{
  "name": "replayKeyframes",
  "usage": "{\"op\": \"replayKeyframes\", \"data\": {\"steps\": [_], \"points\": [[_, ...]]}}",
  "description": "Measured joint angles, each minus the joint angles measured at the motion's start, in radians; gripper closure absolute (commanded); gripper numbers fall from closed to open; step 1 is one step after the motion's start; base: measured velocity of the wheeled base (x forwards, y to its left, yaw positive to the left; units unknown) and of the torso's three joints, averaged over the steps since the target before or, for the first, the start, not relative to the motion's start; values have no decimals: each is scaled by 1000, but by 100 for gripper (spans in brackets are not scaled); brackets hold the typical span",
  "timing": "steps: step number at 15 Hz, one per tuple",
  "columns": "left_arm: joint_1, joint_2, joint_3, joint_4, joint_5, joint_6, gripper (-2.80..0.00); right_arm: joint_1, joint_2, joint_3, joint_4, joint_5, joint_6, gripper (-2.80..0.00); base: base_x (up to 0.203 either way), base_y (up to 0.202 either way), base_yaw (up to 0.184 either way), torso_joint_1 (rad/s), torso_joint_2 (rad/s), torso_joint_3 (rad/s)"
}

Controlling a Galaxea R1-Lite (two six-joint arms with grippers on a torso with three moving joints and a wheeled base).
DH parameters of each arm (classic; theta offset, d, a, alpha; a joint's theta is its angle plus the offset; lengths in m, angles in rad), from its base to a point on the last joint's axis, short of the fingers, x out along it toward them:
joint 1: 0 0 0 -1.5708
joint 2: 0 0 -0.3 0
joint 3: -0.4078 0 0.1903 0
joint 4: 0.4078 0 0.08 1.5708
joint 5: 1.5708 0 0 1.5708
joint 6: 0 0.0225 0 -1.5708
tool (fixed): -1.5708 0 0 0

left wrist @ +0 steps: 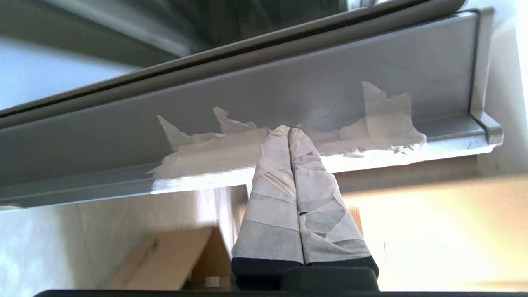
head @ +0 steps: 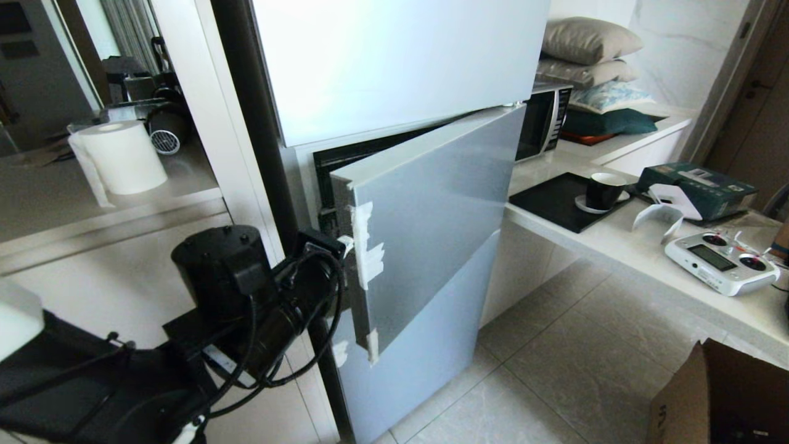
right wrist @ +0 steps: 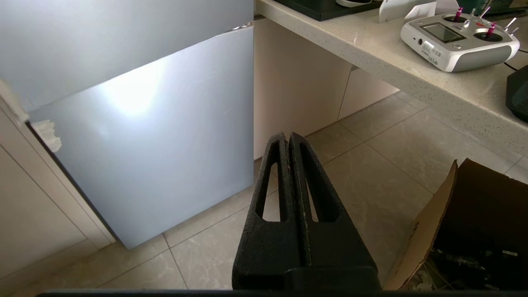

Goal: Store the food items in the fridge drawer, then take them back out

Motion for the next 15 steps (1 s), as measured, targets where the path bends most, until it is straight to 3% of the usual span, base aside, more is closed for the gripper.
{"op": "replayKeyframes", "data": {"steps": [3, 7, 9, 11, 15], "points": [[-73, -15, 41, 0, -32, 9, 0, 0, 0, 0, 0, 0, 0, 0, 0, 0, 0, 0, 0, 0], [-170, -68, 96, -2, -140, 13, 0, 0, 0, 0, 0, 0, 0, 0, 0, 0, 0, 0, 0, 0], [-182, -121, 125, -1, -147, 72, 0, 0, 0, 0, 0, 0, 0, 0, 0, 0, 0, 0, 0, 0], [-182, -202, 145, 8, -148, 222, 0, 0, 0, 0, 0, 0, 0, 0, 0, 0, 0, 0, 0, 0], [-176, -427, 116, 161, -112, 705, 0, 0, 0, 0, 0, 0, 0, 0, 0, 0, 0, 0, 0, 0]]}}
